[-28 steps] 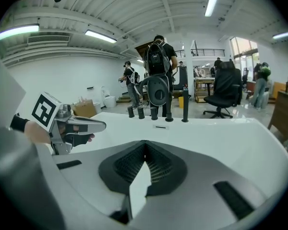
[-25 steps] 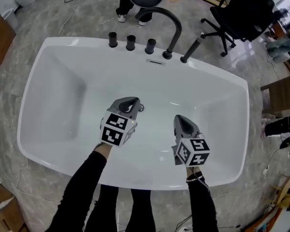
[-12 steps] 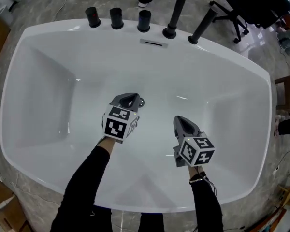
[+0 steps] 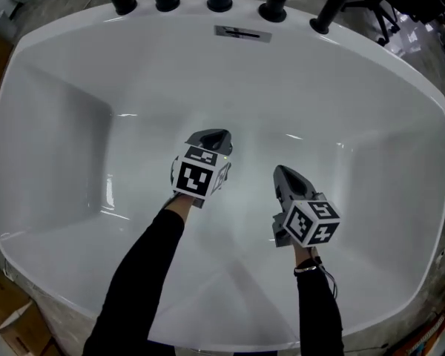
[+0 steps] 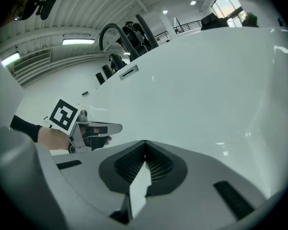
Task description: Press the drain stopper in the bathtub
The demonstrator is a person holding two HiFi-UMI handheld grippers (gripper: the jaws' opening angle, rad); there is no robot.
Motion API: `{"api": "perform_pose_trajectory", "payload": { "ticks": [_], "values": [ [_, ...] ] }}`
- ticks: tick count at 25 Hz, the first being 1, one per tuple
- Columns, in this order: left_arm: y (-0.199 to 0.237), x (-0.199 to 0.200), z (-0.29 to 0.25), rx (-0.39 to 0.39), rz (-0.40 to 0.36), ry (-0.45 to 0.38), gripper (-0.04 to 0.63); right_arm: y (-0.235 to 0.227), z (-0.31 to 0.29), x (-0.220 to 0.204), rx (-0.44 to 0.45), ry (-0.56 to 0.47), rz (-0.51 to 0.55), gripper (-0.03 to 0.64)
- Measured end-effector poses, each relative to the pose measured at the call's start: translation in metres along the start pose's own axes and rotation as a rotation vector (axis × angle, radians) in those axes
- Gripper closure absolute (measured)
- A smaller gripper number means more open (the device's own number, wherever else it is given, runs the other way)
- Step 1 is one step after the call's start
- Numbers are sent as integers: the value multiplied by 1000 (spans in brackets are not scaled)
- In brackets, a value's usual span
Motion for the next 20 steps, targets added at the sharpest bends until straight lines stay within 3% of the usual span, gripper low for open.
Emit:
{"api": "perform_pose_trajectory", "payload": {
  "ticks": [11,16,20],
  "values": [
    [6,-73,-67,-19,-44,136,592,-47,-35,-51,-30,30,-65,615],
    [6,-104,-89,-26,-105,190,592,-67,-42,-61,-36,24,-85,615],
    [11,-121,-104,-22,-92,224,592,-80,-46,-71,-53,25,-123,615]
  ]
}}
Point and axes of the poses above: the fingertips, and each gripper's own axes: z backward along the fingers, y to its left, x out of its top, the point moved 7 cm from there along z, backward along the fingers, and after that the axes turned 9 degrees about -z, right-handed, at the moved point
